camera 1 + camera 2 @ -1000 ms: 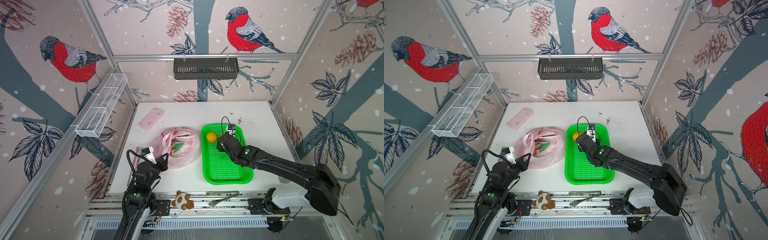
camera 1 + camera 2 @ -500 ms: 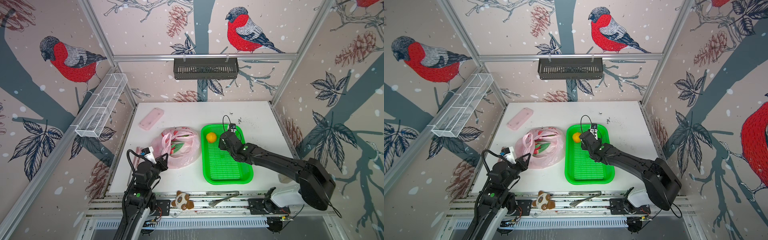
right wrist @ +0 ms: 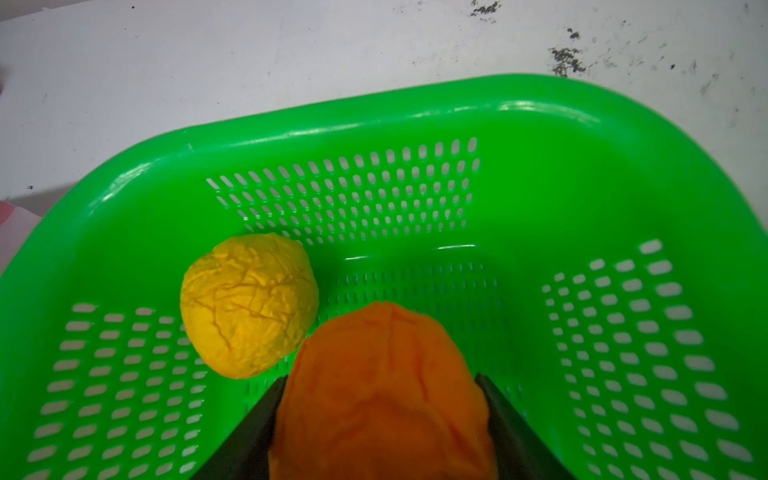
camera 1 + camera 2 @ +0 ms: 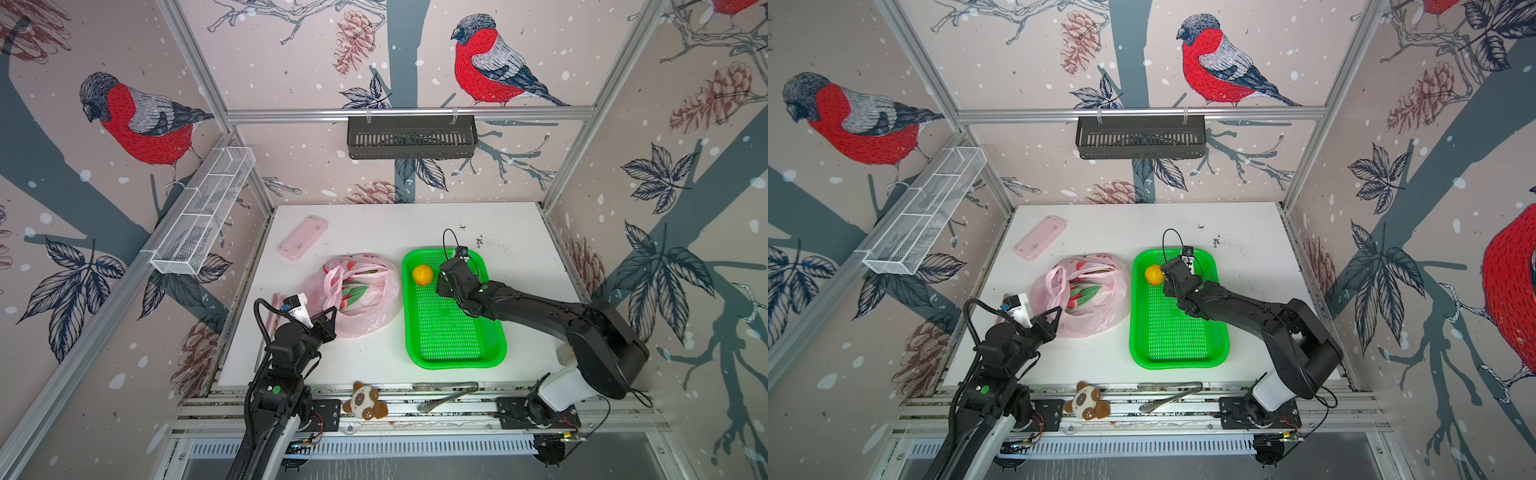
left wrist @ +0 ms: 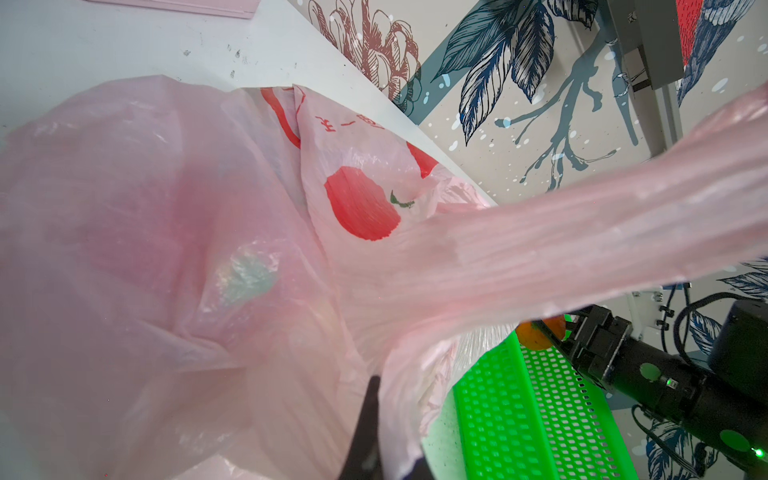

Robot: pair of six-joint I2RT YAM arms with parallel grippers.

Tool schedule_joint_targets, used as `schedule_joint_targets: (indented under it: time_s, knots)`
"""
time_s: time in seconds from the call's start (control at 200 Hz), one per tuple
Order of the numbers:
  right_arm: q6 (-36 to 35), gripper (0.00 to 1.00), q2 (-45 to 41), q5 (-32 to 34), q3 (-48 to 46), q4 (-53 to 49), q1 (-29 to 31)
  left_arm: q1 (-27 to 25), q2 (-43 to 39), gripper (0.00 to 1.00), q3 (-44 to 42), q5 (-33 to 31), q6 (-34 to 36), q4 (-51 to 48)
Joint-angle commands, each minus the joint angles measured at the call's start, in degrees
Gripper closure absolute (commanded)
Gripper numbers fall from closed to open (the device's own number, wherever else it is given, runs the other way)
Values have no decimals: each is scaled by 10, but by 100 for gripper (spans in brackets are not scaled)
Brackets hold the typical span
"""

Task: Untie the knot of the plastic bag and take out the fruit
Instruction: 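Carry the orange fruit over the green basket with the right gripper, then lower the orange fruit into the green basket beside the yellow fruit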

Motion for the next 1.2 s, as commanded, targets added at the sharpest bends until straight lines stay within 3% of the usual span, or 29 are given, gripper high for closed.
schedule_joint_targets:
  time_s: [0.0,1.196]
  knots:
    - [-10,35,18,-10,9,25,-7,0,0,100,5,1,6,8]
    - [-24,36,113,-24,67,25,-35,-1,11,100,5,1,10,13]
